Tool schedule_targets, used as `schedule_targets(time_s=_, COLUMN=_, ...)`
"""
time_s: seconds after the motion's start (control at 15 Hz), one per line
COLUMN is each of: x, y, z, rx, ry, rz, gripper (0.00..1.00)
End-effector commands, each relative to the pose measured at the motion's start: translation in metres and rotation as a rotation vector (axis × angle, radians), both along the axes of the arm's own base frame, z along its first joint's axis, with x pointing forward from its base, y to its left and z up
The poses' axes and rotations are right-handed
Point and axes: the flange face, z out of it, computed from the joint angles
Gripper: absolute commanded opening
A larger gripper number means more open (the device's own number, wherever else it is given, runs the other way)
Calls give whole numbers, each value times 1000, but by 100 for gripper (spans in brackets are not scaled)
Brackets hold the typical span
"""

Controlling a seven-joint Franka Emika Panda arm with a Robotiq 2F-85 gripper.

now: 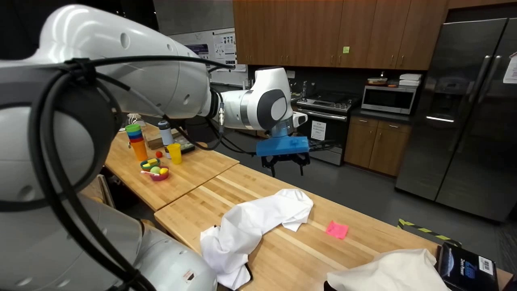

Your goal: Fold the white linen

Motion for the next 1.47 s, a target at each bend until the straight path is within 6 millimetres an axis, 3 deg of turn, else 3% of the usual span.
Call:
schedule_targets(time_s=0.0, x=10, y=12, z=-5, rx=6, ry=4, rz=-24, gripper=100)
schedule_targets(time_s=0.13, x=23, y=31, z=-18, rx=9, ry=12, rz=-56, gripper=100)
schedule_targets(time_s=0.47, x=65, y=118, z=-57, rx=58, ry=42, rz=-67, gripper=100)
schedule_targets(time_s=0.67, x=92, y=155, z=-64, rx=38, ry=75, rz=69, gripper=100)
schedule_targets(time_s=0.93, x=136, y=157, z=-60, rx=-27, ry=140, rz=212, gripper=100)
schedule_targets(time_s=1.2, x=171, y=145, z=-86, rx=-76, ry=295, rz=162, gripper=100)
schedule_targets(time_s=1.4, x=179, y=148, z=-102, rx=-105, ry=434, rz=51, gripper=100)
